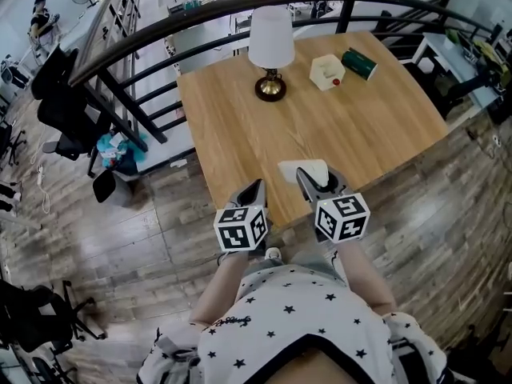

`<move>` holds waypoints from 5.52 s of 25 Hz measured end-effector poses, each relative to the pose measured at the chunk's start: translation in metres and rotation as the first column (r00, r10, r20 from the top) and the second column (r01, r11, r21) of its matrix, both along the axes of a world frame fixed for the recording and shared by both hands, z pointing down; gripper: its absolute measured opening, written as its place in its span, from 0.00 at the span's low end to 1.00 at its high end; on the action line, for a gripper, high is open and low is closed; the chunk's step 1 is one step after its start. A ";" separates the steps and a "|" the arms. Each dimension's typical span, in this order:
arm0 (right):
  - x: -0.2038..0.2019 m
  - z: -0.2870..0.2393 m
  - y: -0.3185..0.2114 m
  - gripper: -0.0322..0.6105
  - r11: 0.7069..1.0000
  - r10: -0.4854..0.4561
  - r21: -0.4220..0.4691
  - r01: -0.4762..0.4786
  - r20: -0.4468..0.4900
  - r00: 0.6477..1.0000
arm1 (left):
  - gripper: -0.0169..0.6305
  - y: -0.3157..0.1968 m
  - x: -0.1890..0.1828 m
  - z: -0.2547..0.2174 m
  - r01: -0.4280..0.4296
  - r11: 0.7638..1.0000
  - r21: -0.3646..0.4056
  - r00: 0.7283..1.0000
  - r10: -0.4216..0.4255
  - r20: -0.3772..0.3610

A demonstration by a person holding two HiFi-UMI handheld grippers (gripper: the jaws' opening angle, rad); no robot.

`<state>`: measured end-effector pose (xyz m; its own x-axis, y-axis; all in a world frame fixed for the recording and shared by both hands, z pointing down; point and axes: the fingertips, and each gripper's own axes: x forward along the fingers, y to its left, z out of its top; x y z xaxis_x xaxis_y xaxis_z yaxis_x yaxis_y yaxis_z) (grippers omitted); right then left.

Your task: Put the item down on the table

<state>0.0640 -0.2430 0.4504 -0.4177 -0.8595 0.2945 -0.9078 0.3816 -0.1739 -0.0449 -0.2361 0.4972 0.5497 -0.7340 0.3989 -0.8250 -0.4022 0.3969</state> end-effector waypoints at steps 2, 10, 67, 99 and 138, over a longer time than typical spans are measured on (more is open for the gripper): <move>0.003 0.006 -0.009 0.28 1.000 0.001 -0.010 -0.001 -0.003 1.000 | 0.04 -0.005 0.000 0.004 0.000 1.000 -0.009 1.000 0.000 0.007; 0.022 0.040 -0.050 0.28 0.997 -0.036 -0.071 0.032 -0.051 0.998 | 0.04 -0.030 0.004 0.024 0.057 0.997 -0.059 0.998 -0.056 0.009; -0.035 0.137 -0.120 0.38 0.931 -0.356 -0.216 0.293 -0.371 0.858 | 0.04 -0.053 -0.005 0.072 0.114 0.972 -0.203 0.993 -0.113 0.021; -0.052 0.181 -0.058 0.62 0.863 -0.440 -0.378 0.335 -0.239 0.866 | 0.04 -0.027 -0.019 0.077 0.104 0.967 -0.234 0.994 -0.106 0.005; -0.026 0.067 0.142 0.04 0.950 -0.294 -0.128 0.285 -0.060 0.954 | 0.04 0.138 0.007 0.044 0.123 0.984 -0.131 0.992 -0.126 -0.017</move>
